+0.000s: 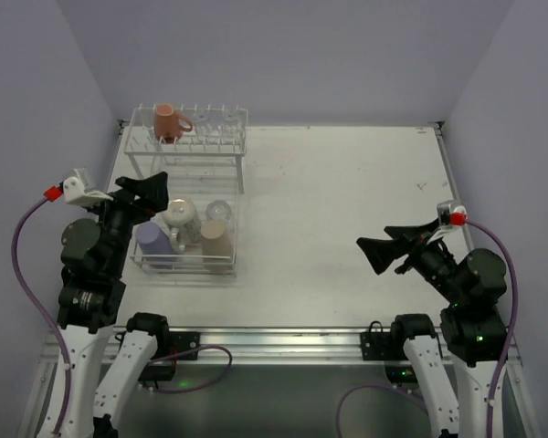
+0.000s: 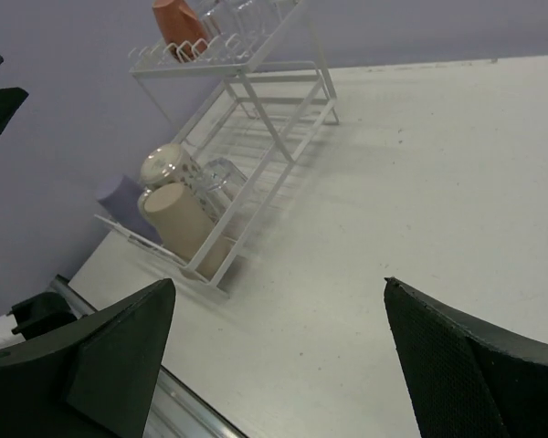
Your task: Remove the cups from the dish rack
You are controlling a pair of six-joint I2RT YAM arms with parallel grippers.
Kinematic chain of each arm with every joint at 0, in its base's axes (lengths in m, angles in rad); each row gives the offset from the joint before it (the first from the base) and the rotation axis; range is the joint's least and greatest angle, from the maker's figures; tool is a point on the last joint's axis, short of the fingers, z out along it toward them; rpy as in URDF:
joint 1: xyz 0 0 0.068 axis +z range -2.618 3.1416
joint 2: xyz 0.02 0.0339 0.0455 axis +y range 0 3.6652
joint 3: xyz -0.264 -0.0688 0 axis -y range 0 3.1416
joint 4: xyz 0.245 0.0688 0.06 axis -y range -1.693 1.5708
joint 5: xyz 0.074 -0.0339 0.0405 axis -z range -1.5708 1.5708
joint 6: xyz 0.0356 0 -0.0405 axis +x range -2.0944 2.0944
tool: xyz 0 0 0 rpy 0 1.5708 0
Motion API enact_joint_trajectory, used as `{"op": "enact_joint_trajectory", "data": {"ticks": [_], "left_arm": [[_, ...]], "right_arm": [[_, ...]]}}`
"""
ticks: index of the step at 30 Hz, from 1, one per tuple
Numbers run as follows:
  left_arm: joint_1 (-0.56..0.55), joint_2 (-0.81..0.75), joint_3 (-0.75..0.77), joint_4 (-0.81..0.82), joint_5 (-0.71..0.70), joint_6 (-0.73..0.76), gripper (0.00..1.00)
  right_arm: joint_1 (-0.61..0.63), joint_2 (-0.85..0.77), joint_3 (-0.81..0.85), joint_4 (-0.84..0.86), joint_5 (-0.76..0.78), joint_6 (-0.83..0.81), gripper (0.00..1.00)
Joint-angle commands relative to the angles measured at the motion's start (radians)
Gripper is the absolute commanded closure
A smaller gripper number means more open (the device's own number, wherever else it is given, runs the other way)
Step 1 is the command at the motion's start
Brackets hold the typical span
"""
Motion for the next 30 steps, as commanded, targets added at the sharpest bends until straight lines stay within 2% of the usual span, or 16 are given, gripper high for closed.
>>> {"op": "enact_joint_trajectory", "data": {"ticks": [1,4,9,12,15,18,21,25,30], "left_arm": [[0.006,0.099,0.071,-0.129,0.066,0.059,0.05],[0.006,0.171,0.094,-0.143,0.100,0.105,0.10],[0.006,0.220,0.125,-0.146,0.105,0.185,0.11],[0.006,0.209,0.128,-0.085,0.140,0.254,0.12],[0.006,0.216,0.180,-0.058,0.112,0.303,0.11],[0.006,0.303,0.322,-0.124,0.062,0.335,0.11],[0.006,0.424,0.460,-0.180,0.063,0.389,0.12],[0.006,0.576,0.650,-0.238,0.039,0.407,0.15],[0.006,0.757,0.799,-0.304,-0.016,0.444,0.21]], "right_arm": [[-0.005,0.057,-0.014,-0.016,-0.029,-0.016,0.01],[-0.005,0.092,-0.013,-0.004,-0.023,-0.011,0.01],[-0.006,0.152,-0.017,0.052,-0.042,0.039,0.01],[0.006,0.299,0.036,0.024,-0.112,0.032,0.01],[0.067,0.373,0.073,0.016,-0.065,0.027,0.01],[0.142,0.395,0.111,0.027,0.039,0.023,0.01],[0.170,0.447,0.165,0.009,0.075,0.014,0.01],[0.175,0.471,0.201,-0.008,0.147,0.006,0.01],[0.175,0.494,0.268,-0.057,0.216,-0.008,0.01]]}}
